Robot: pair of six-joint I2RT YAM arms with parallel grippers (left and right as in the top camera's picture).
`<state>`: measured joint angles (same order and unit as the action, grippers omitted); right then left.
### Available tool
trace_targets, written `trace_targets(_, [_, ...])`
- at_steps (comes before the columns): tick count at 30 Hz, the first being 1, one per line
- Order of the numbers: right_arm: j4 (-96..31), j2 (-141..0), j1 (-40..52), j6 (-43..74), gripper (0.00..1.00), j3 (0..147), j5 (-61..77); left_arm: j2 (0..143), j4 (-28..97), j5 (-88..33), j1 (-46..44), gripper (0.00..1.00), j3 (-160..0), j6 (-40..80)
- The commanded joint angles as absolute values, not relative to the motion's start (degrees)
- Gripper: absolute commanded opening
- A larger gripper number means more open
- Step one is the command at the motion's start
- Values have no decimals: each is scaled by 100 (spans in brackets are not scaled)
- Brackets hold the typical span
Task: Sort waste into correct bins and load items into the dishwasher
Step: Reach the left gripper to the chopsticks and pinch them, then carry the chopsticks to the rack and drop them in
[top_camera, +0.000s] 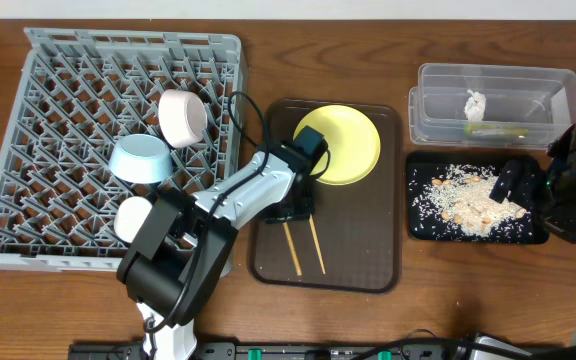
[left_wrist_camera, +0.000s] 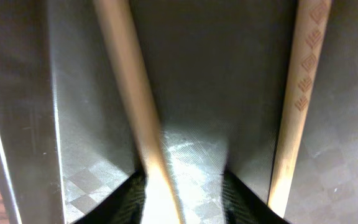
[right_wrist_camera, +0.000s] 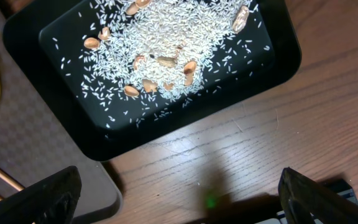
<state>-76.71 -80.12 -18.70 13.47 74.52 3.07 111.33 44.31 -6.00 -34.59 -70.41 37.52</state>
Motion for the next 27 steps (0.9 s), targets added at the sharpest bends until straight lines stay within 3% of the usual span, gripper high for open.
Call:
trace_targets(1, [-7679,-7972,-1894,1409,99,7516,327,11286,4469,-534,-3481,31,-6847,3782])
trace_targets(11, [-7699,-7972,-1894,1409,99,7516,327,11273,4466,-532,-3437,8,-6847,3778])
trace_targets(20, [-7717,-7972,-1894,1409,99,7516,327,10908,4626,-532,-3183,8,-7085,3262])
trace_targets(27, [-7717,-7972,-1894,1409,99,7516,327,9695,4976,-530,-2803,8,-7467,2112])
